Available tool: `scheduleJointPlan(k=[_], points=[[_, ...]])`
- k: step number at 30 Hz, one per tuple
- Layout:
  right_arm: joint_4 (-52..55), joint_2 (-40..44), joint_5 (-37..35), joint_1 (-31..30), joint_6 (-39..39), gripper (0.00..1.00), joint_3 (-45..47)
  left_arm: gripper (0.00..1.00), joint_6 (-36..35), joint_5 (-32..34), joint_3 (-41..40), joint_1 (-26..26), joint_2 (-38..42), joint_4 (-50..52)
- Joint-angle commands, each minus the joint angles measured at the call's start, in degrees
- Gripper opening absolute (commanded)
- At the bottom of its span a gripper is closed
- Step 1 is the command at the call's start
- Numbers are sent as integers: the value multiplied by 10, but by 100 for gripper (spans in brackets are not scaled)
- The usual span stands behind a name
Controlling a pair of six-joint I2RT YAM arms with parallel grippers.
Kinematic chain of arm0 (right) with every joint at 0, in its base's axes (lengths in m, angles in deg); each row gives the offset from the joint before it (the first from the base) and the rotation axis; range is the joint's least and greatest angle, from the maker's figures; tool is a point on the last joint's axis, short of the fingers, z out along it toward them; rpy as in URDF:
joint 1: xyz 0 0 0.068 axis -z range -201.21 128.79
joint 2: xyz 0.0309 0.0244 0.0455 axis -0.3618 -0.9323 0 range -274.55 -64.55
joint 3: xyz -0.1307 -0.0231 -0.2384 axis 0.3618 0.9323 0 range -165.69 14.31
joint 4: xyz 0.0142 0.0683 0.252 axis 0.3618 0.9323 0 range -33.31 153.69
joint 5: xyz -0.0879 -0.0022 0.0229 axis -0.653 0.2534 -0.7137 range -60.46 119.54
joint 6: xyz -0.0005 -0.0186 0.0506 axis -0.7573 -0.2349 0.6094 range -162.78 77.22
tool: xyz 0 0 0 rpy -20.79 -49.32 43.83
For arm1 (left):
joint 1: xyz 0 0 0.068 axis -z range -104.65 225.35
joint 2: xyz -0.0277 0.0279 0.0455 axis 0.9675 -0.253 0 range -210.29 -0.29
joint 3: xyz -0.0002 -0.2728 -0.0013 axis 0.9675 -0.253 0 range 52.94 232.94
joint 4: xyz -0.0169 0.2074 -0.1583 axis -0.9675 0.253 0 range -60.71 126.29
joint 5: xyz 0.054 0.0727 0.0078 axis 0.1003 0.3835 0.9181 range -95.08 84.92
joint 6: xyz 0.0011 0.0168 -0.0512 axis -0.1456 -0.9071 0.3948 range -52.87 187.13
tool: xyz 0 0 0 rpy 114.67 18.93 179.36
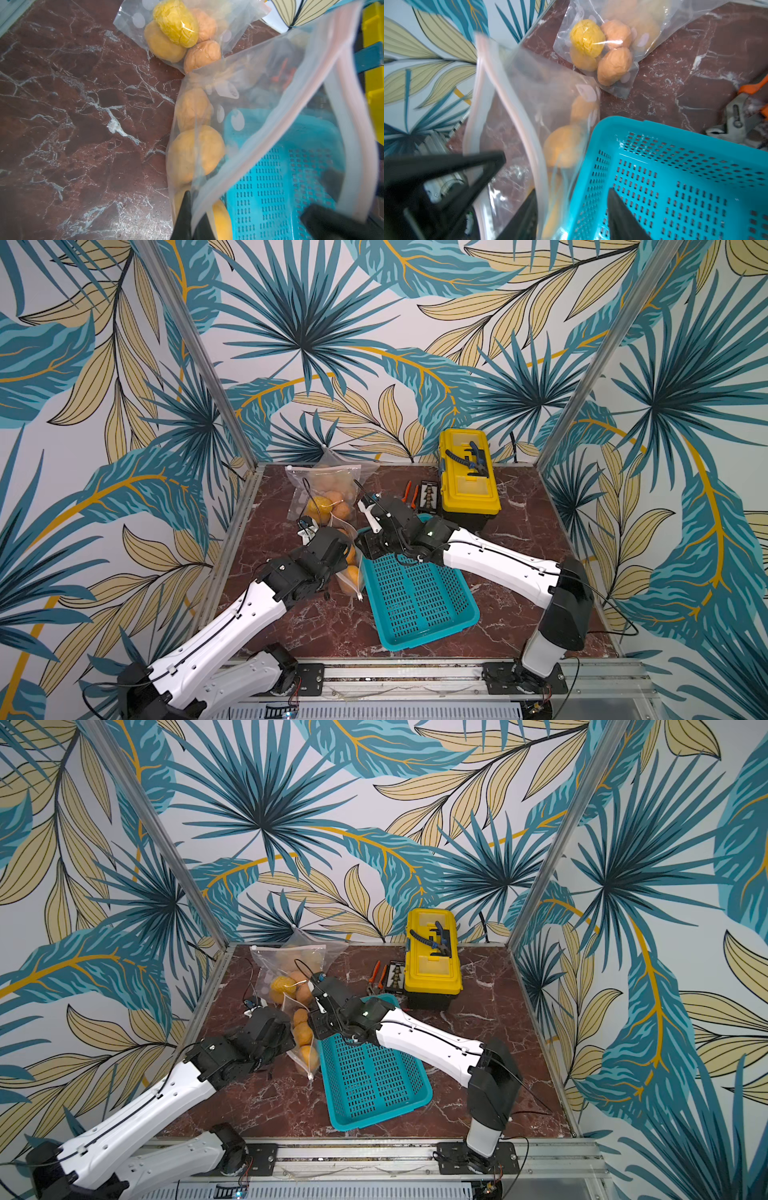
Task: Put the potatoes into a zipper bag and zip it
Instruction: Adjust the zipper food storage bag at the center of the board.
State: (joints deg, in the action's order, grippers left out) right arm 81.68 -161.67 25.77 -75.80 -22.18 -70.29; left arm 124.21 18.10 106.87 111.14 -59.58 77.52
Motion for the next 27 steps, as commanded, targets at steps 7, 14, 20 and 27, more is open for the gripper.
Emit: scheduleJointPlan(k=[7, 14, 20, 27], points=[[-293, 186, -55, -50, -115, 79, 296, 0, 5, -41, 27, -102, -68, -3], [-385, 142, -87, -97, -150, 79, 336, 0, 3, -46, 29, -110, -73, -2], [-410, 66, -104, -105, -158, 74, 296, 0, 0, -50, 29, -112, -74, -3], [-438, 31, -105, -105, -148, 59, 288, 0, -2, -52, 29, -116, -76, -2]])
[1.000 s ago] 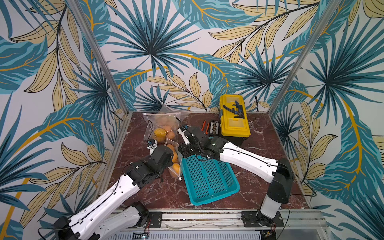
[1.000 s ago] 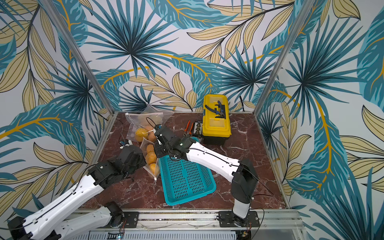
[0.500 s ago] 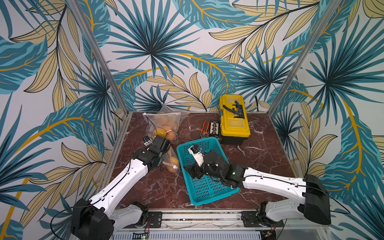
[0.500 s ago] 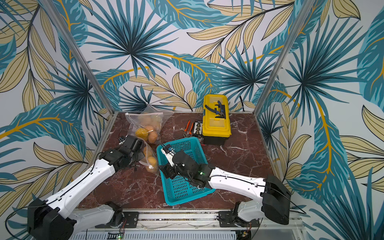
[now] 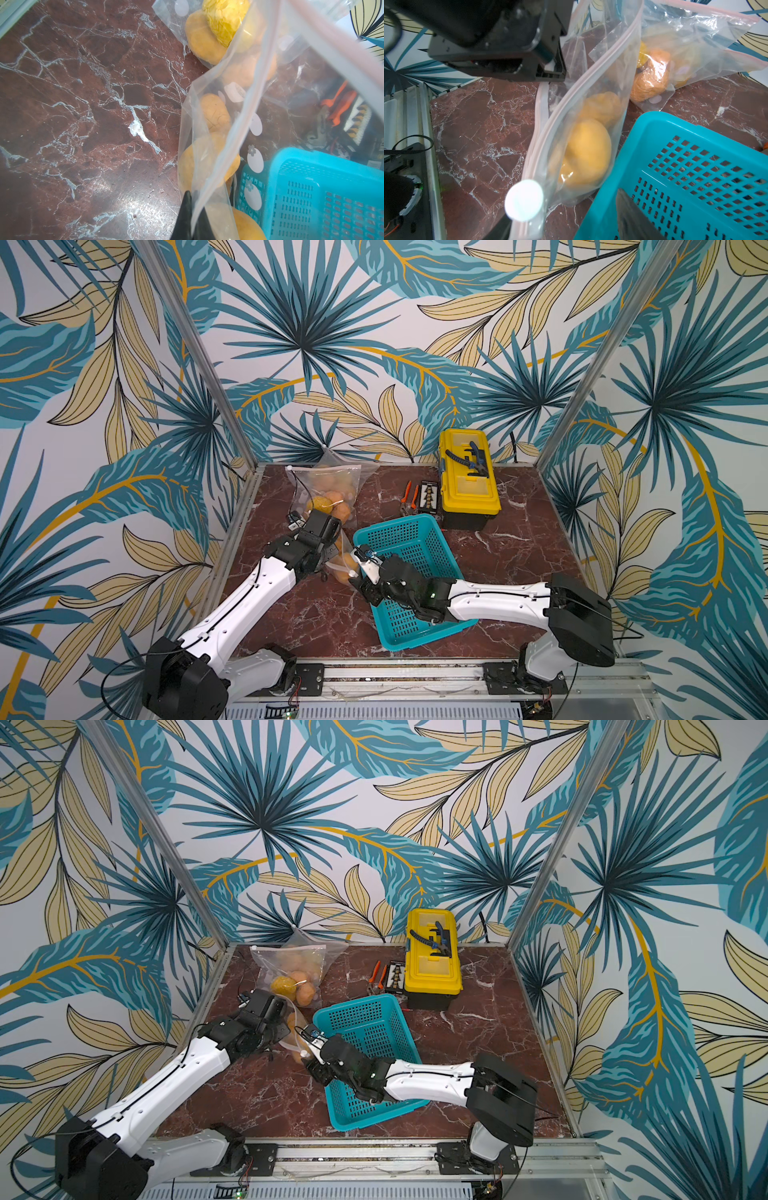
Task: Put the potatoes into a zipper bag and zip it
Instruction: Adjust the zipper food storage bag at the center of the board.
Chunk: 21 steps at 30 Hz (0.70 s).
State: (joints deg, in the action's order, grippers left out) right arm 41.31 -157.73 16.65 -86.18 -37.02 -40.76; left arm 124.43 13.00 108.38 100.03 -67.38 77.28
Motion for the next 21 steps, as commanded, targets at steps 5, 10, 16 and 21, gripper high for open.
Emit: scheduleJointPlan(k=[5, 10, 16, 21], points=[[-54, -23, -15, -1, 0, 43, -6, 0, -4, -3, 14, -6, 5, 0], [-74, -19, -16, -2, 0, 22, 8, 0, -4, -5, 13, -7, 5, -1], [-138, 6, -17, -2, -8, 11, 56, 0, -5, -8, 13, -8, 4, 0], [-156, 12, -11, -2, -14, 11, 69, 0, -6, -12, 12, -10, 5, 0]])
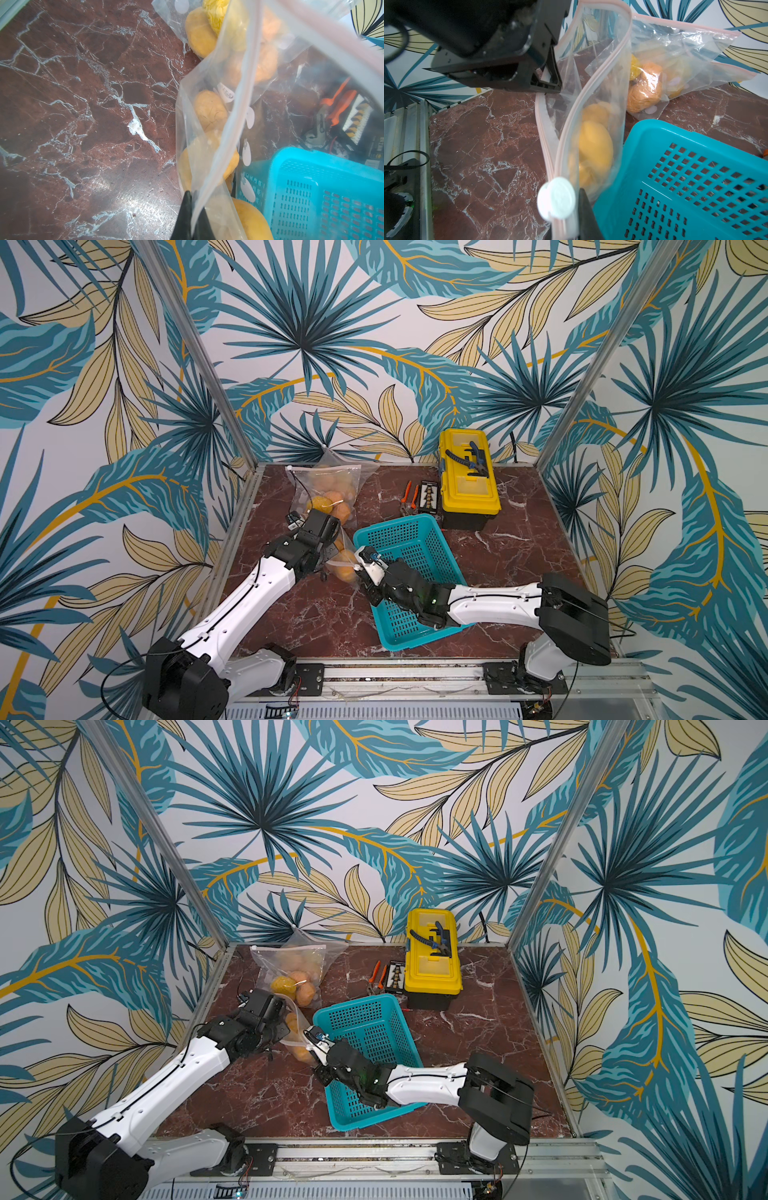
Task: Put the potatoes into a zipper bag and zip it
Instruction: Adjust the zipper food storage bag at the center of the board.
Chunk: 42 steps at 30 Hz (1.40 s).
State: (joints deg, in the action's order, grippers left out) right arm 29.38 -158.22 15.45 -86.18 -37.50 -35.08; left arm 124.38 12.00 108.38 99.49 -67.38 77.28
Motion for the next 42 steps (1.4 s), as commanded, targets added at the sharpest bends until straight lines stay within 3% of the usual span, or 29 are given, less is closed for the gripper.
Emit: scheduleJointPlan(k=[1, 8, 19, 25, 28, 32, 34, 42], points=[[-37, 16, 1, -2, -10, 11, 12, 0, -5, -3, 12, -4, 4, 0], [-51, 17, 18, -2, -17, 6, 13, 0, -9, -8, 13, -5, 4, 0], [-38, 26, 20, -2, -20, 14, 2, 0, -12, -17, 11, -5, 13, 0], [-36, 23, 24, -1, -23, 1, -1, 0, -12, -17, 10, -6, 14, 0], [-38, 23, 22, -2, -26, 0, 2, 1, -21, -35, 10, -5, 20, 0], [-50, 25, 11, -2, -36, 0, 6, 30, -29, -75, -3, -6, 56, 0], [-51, 24, 5, -2, -46, 0, 3, 39, -26, -89, -19, -5, 95, 0], [-57, 0, 2, -2, -79, 0, -21, 43, 6, -166, -90, -5, 285, -1]])
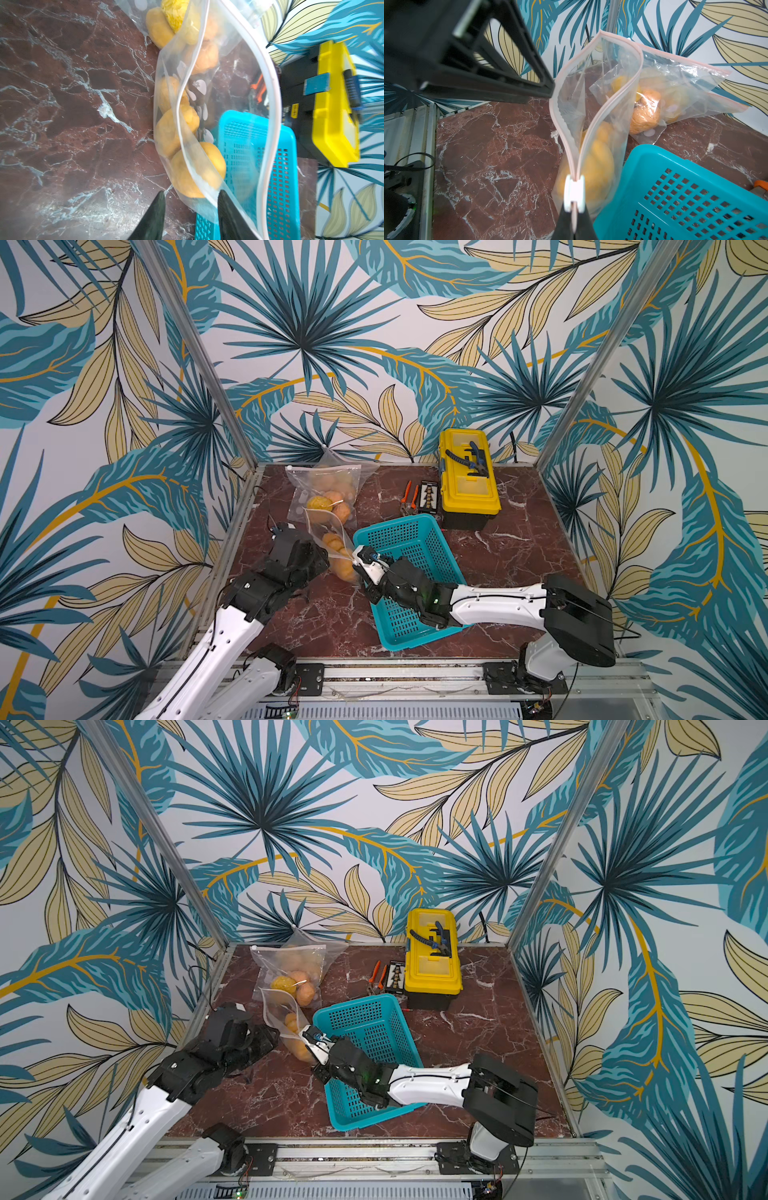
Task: Put the potatoes into a zipper bag and zip it
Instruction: Adjust the zipper food storage bag at the center of the board, then zip the zipper on the zipper food storage bag.
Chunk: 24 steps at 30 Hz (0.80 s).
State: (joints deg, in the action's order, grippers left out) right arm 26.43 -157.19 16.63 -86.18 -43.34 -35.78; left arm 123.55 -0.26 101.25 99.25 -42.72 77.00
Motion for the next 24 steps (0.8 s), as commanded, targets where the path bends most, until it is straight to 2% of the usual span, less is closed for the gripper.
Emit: scheduleJointPlan(k=[1, 5, 9, 18, 24], points=[[-26, -14, -8, -2, -22, 0, -19, 43, 21, -50, -27, -2, 56, 2], [-18, -30, 5, -2, -25, 0, -39, 43, 45, -75, -49, -2, 90, -7], [-20, -40, 23, -2, -26, 0, -47, 39, 43, -136, -59, -2, 73, -42], [-19, -50, 53, -2, -31, 0, -48, 36, 26, -136, -36, -3, -8, -75], [-19, -62, 41, -3, -31, 0, -50, 39, 33, -112, -46, -2, 26, -75]])
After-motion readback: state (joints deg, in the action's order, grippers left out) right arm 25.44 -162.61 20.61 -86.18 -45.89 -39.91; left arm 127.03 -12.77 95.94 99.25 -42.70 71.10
